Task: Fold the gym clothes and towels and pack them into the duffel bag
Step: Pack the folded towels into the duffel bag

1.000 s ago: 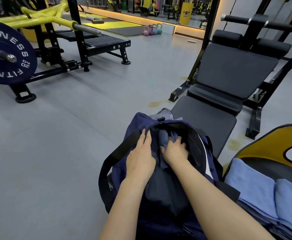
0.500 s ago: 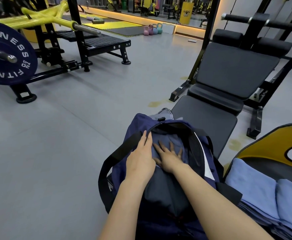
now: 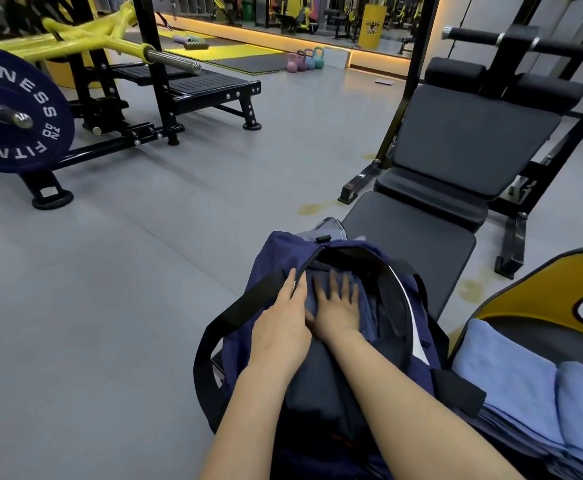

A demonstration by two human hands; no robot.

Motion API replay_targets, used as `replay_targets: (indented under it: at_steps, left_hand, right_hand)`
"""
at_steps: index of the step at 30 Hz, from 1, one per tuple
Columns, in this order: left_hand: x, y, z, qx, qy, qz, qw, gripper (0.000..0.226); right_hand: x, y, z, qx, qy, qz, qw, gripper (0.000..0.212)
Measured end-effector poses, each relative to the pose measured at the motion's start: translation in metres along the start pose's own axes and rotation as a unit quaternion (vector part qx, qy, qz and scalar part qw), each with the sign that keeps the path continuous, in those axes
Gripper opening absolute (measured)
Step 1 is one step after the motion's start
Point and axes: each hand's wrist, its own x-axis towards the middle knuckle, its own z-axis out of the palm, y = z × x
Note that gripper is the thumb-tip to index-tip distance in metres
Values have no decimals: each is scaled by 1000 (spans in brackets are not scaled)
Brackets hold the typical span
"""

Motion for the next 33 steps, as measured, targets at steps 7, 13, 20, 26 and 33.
replay_targets:
  at_steps: [7,13,20,26,33]
  left_hand:
    - [-4,-11,-5,-34,19,13,999,82]
    - [-8,-9,-10,-55,41,8,998,80]
    - [-6,-3,-7,-41,21,20,999,86]
    - [-4,-4,-6,-39,26,22,999,84]
    - [-6,-3,-9,-39,31,22,999,81]
  right_hand:
    - [7,8,3,85,-51,25,995,88]
    - [-3,3,2,91,-64,22,994,81]
    - [-6,-6,0,47,-97,10,994,94]
    - [-2,-17,2,52,-41,-11,998,70]
    - [-8,-19,-7,137,-11,-9,990,61]
